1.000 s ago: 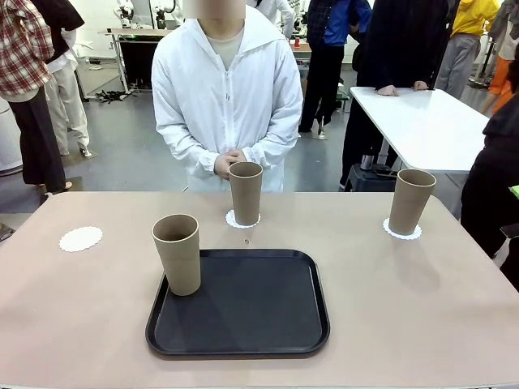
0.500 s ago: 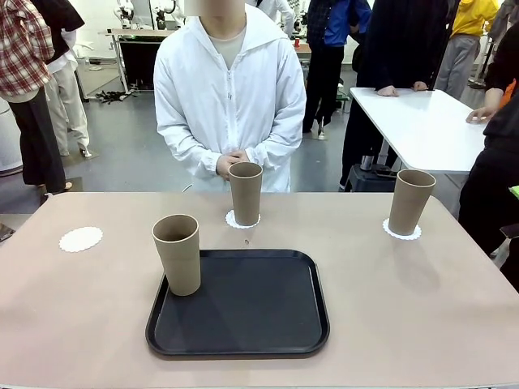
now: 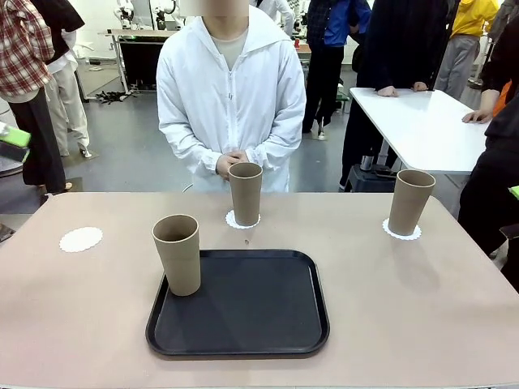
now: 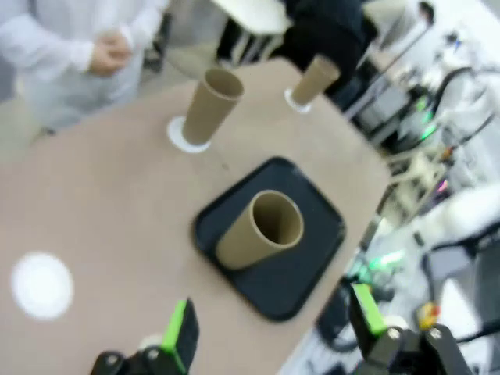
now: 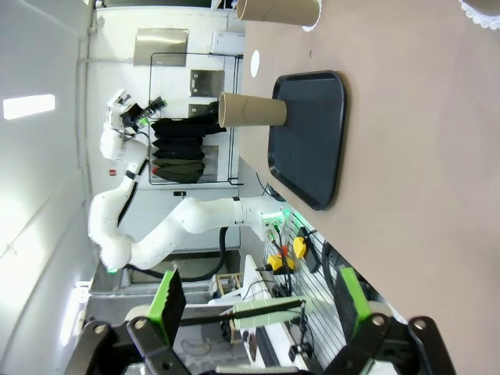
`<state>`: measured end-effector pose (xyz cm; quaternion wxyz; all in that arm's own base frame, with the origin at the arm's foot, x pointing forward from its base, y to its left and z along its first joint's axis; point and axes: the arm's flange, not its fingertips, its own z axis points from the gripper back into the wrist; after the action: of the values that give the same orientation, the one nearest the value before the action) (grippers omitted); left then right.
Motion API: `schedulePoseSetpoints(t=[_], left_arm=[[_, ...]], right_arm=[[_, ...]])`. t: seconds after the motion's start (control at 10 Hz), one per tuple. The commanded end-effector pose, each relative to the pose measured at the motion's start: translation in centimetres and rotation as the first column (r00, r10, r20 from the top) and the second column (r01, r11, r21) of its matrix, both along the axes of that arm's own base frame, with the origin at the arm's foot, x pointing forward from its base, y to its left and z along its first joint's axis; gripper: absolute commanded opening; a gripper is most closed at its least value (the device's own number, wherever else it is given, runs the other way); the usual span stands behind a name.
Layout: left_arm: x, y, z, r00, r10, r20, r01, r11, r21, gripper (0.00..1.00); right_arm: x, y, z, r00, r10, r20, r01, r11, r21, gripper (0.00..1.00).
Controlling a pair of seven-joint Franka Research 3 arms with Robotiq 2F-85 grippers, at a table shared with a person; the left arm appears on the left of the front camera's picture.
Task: Place coasters on the table and set cups on them.
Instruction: Take one Reusable plastic cup from the Flat Tray and place it on a coaster set by the human.
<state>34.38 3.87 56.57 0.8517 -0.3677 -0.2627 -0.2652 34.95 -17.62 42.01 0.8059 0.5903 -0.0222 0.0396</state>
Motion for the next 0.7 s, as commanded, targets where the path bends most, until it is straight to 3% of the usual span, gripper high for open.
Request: schedulePoseSetpoints(t=[0.0, 0.1, 0.3, 0.5, 0.6], left_arm=[[-1.1, -3.4, -0.9, 0.912, -0.253, 0.324, 0.117, 0.915, 0.387, 1.0], [-2.5, -5.9, -1.2, 0.872, -0.395, 0.289, 0.195, 0.822, 0.535, 1.0], [-3.3, -8.9, -2.1, 0.832, -0.514, 0.211, 0.26, 0.697, 0.669, 1.0], [-2.9, -10.5, -3.3, 0.812, -0.555, 0.178, 0.282, 0.641, 0.713, 1.0], [-2.5, -10.3, -3.8, 0.822, -0.54, 0.183, 0.274, 0.656, 0.703, 1.0]], right_arm=[[-0.1, 0.0, 0.1, 1.0, 0.006, 0.001, -0.006, 1.0, 0.008, 1.0], [-0.1, 0.0, 0.1, 1.0, 0.006, 0.001, -0.006, 1.0, 0.008, 1.0], [-0.1, 0.0, 0.1, 1.0, 0.006, 0.001, -0.006, 1.0, 0.008, 1.0], [-0.1, 0.0, 0.1, 1.0, 0.006, 0.001, -0.006, 1.0, 0.008, 1.0], [-0.1, 0.0, 0.1, 1.0, 0.006, 0.001, -0.006, 1.0, 0.008, 1.0]])
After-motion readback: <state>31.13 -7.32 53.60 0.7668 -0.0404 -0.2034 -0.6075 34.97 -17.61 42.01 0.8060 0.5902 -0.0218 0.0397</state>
